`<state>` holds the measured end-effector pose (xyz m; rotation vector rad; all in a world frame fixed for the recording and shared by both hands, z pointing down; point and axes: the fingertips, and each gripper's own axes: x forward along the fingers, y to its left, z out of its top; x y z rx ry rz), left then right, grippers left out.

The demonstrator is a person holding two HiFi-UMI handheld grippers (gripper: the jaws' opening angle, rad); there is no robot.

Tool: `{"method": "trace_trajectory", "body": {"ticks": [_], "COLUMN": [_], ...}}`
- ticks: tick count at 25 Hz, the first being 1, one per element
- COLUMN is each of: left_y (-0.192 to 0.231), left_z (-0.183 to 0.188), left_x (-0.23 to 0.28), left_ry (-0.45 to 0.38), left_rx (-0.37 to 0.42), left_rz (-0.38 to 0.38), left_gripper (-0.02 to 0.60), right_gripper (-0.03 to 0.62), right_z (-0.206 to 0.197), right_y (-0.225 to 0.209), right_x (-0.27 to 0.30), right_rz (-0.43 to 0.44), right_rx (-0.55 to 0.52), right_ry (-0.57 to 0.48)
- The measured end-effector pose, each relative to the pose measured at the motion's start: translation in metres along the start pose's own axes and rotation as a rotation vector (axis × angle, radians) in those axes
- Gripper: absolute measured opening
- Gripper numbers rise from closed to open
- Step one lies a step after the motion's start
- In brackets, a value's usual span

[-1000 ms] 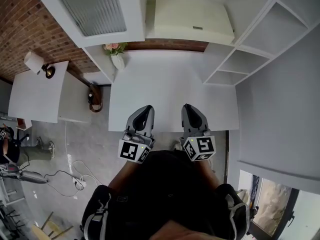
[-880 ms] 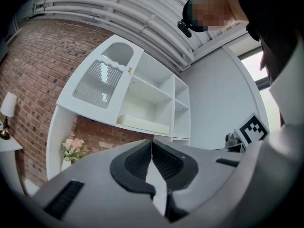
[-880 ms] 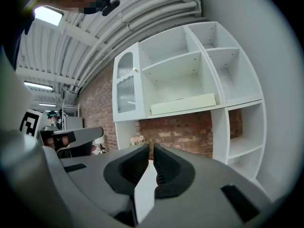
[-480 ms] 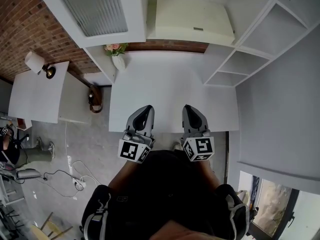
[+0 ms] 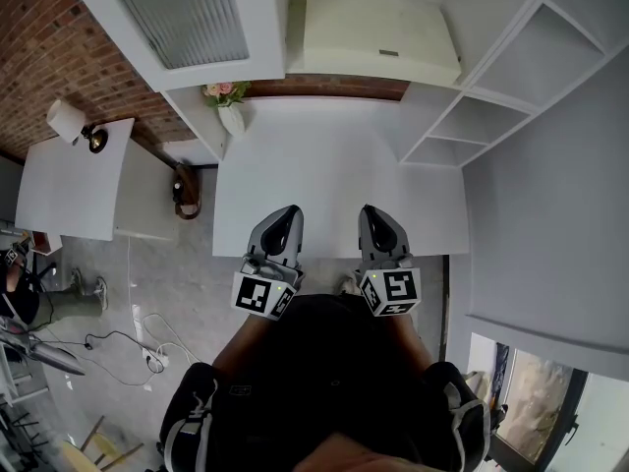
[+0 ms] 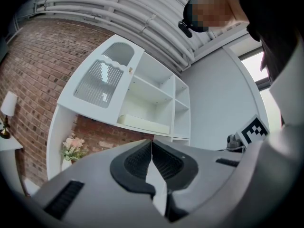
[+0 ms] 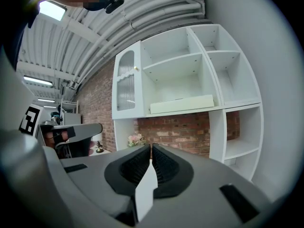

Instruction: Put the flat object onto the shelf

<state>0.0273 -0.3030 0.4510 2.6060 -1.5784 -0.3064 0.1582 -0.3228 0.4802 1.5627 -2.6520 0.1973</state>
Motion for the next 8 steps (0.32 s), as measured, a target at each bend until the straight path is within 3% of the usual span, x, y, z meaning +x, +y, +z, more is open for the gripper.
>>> {"method": "trace_trajectory", "body": {"ticks": [8], "left_y": [-0.0034], "left_z": [0.0012], "left_x": [-0.0002], "left_ry": [-0.002], "left_rx": [-0.002], "left_rz": [-0.004], "left_gripper": [0.014], "right_gripper": [0.035], "right_z": [0.0022], "right_y": [-0.0006], "right_x": [-0.0034], "right_rz": [-0.001], "right_rx": [-0.003], "right_ry": [-0.005]}}
